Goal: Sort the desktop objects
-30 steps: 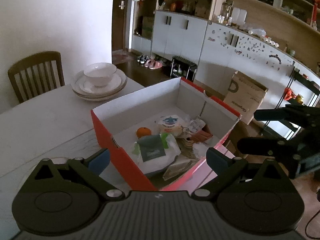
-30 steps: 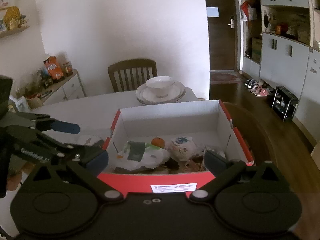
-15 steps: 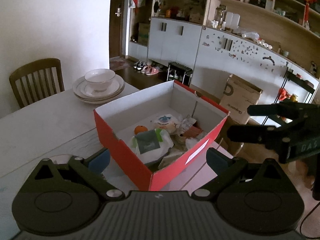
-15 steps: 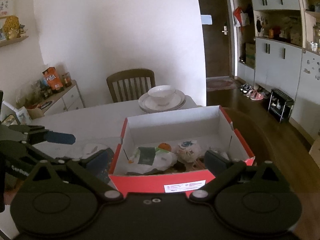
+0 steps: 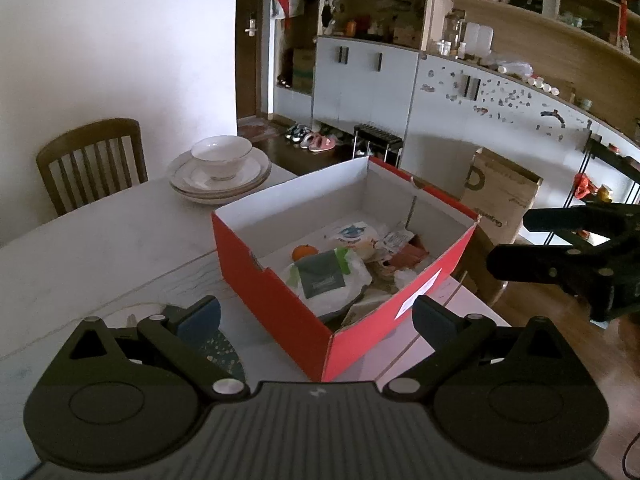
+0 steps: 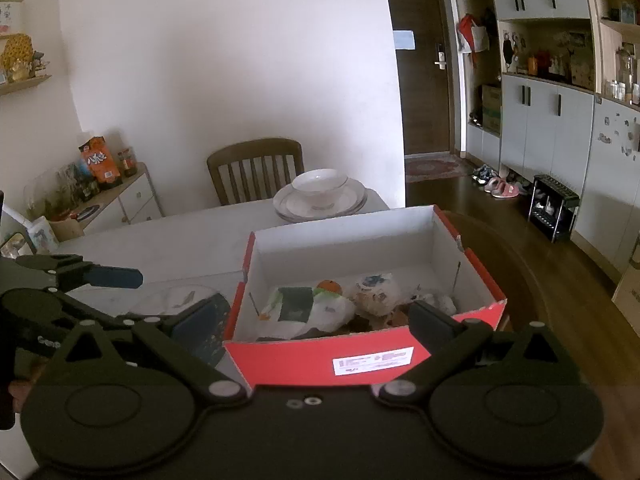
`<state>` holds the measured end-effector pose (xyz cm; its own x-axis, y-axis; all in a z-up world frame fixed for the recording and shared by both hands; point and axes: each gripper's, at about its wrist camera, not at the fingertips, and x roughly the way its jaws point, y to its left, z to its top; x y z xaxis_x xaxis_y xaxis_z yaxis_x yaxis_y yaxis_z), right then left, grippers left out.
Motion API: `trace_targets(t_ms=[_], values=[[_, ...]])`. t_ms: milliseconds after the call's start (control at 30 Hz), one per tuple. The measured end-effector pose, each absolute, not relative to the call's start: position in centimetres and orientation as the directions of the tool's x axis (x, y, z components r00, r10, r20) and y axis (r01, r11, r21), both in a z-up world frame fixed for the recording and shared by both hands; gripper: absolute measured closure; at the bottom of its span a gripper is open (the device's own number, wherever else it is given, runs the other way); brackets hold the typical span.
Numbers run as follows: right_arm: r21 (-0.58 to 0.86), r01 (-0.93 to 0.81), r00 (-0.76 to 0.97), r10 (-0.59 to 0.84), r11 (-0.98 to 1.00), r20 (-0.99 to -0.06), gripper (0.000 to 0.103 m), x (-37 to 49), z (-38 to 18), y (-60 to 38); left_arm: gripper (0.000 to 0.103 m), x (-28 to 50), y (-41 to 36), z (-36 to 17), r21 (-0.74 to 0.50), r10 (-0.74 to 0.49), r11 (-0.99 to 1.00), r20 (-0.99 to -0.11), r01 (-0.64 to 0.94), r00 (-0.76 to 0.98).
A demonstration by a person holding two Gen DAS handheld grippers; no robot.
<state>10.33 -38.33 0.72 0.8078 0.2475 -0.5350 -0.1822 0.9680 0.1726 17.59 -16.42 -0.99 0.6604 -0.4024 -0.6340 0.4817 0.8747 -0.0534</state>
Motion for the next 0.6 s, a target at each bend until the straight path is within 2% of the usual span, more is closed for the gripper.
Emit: trace_targets(t_ms=[600], values=[[0.188,-0.164,0.800,0.242,0.968,-0.549,0.001,10.74,0.11,-38.15,0.000,17.85,-16.12,-1.51,-0.067,-0.398,0.879,-0.650,0.473,0.648]])
